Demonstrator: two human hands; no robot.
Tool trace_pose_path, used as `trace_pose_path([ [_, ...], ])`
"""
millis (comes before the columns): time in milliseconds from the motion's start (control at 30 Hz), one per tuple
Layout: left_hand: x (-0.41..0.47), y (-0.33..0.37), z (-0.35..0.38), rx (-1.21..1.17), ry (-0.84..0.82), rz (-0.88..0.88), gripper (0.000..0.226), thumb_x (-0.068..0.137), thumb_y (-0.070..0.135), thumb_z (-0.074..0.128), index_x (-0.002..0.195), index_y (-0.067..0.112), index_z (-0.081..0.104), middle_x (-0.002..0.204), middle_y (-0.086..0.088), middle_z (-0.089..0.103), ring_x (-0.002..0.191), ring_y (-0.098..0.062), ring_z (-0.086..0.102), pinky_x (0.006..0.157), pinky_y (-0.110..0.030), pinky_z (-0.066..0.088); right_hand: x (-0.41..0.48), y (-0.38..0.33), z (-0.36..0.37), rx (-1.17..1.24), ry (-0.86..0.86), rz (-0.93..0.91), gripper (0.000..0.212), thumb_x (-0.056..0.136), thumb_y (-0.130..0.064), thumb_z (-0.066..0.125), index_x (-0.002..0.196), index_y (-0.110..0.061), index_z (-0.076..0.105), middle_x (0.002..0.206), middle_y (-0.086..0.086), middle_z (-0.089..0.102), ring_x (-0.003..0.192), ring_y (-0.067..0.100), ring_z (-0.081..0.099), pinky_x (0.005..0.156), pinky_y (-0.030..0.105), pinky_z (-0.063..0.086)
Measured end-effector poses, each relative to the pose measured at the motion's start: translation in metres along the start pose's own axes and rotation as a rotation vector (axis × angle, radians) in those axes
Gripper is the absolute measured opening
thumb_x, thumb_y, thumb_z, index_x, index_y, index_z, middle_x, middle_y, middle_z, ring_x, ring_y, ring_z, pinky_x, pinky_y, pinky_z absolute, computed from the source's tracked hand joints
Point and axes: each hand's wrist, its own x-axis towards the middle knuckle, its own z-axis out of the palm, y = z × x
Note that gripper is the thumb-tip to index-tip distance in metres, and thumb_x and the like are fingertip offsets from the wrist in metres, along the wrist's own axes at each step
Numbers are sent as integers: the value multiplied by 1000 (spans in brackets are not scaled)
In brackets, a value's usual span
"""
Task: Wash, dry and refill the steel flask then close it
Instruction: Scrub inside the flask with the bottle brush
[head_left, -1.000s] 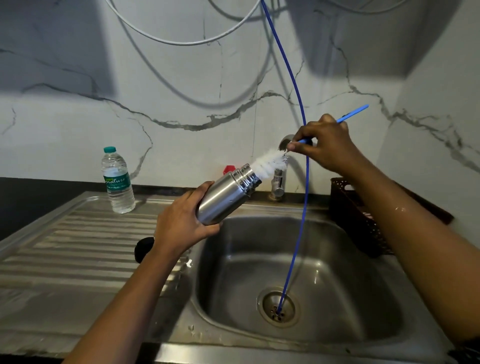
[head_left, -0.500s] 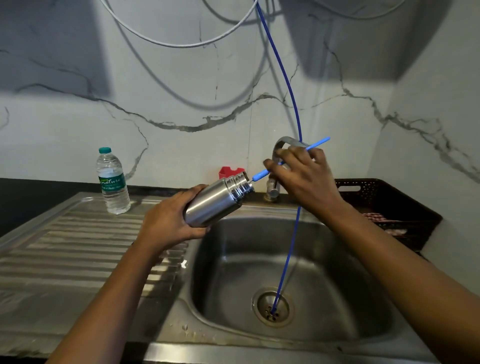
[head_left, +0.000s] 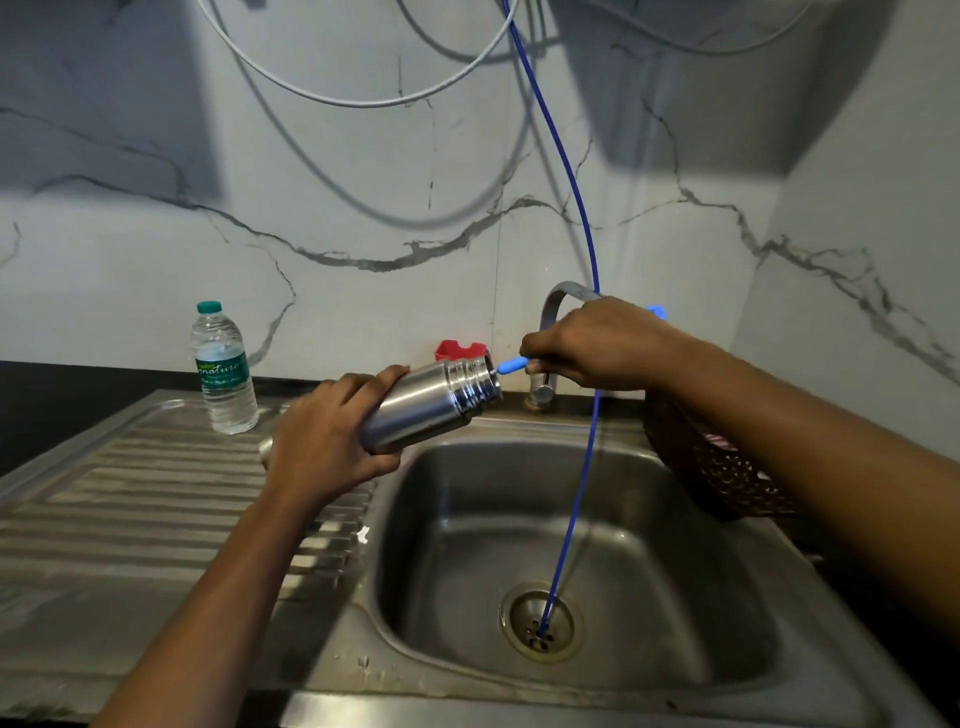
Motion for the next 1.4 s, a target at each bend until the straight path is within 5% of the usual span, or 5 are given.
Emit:
trace_pose_path([
  [433, 1, -17, -13, -129, -178, -60, 93, 54, 65, 61, 140, 41, 35, 108, 6, 63, 89, -17, 59, 66, -29, 43, -11, 1, 47, -480, 421, -150, 21, 87, -11, 47, 101, -9, 63, 77, 7, 60, 57, 22, 55, 47, 29, 38],
  [733, -2, -5, -4, 200, 114, 97, 93, 51, 30, 88, 135, 24, 48, 111, -12, 63, 92, -35, 60, 77, -45, 47, 7, 10, 21, 1317, -567, 355, 35, 97, -33, 45, 100, -7, 68, 52, -4, 33, 40, 7, 26, 37, 18, 23],
  [967, -1, -26, -8, -56, -195, -61, 95, 56, 56, 70, 141, 40, 32, 114, 1, 62, 93, -23, 60, 70, -35, 48, -2, -14, 56, -381, 366, -25, 20, 83, -16, 63, 102, -12, 63, 82, 4, 61, 62, 21, 57, 46, 27, 35],
  [1233, -1, -7, -2, 169, 57, 136, 94, 52, 33, 87, 135, 26, 45, 110, -10, 63, 92, -33, 61, 76, -45, 48, 9, 16, 30, 1277, -598, 350, 32, 97, -33, 46, 96, -11, 70, 52, -5, 31, 42, 8, 25, 39, 22, 20],
  [1400, 0, -15, -9, 104, -99, 1, 98, 55, 43, 84, 140, 35, 35, 108, -4, 63, 89, -27, 60, 70, -39, 49, 10, -3, 50, 157, 13, 151, 27, 94, -36, 52, 101, -13, 64, 77, -2, 59, 65, 15, 52, 53, 23, 33],
])
